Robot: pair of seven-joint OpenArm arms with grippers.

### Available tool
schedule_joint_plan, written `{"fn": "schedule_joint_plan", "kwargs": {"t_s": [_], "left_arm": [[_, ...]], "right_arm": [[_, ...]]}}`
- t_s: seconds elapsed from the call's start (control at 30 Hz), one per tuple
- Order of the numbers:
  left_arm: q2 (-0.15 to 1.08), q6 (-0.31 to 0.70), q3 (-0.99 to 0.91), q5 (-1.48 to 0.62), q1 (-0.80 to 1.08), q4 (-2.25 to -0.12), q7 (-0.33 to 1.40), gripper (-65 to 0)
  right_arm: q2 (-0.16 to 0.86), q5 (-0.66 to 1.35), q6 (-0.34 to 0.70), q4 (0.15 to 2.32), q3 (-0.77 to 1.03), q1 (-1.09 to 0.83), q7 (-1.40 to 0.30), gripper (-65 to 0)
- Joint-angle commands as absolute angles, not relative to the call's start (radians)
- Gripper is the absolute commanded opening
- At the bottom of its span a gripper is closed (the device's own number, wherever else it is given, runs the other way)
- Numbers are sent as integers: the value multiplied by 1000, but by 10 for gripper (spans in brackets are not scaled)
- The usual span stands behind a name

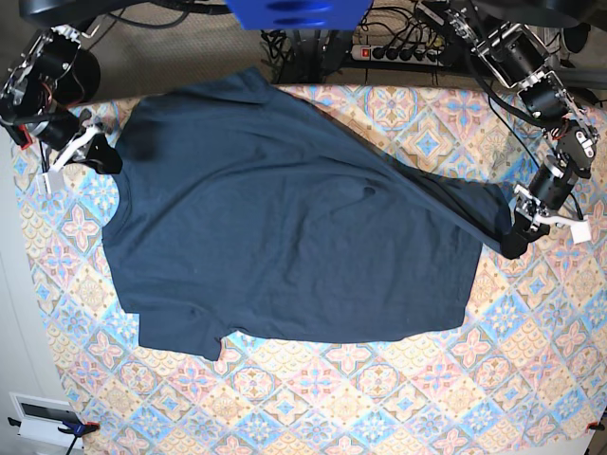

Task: Layout the t-shirt on the table in an organized manner, then fold the t-shirt properly

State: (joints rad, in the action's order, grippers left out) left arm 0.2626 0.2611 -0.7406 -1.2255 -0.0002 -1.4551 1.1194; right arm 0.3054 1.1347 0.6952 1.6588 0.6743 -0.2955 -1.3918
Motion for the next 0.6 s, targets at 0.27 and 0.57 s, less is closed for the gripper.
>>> {"fn": "schedule_joint_plan", "kwargs": {"t_s": [0.27,0.57], "left_arm": [[280,271,-740,-1248,-7,-1469,1110,-650],[283,271,-740,-1248,12,-1469,1112,-650]], "right_arm": [[367,1168,698,1687,748,-495,-1396,-352],[361,1179,698,1738,674,-568,-1396,-356]]}}
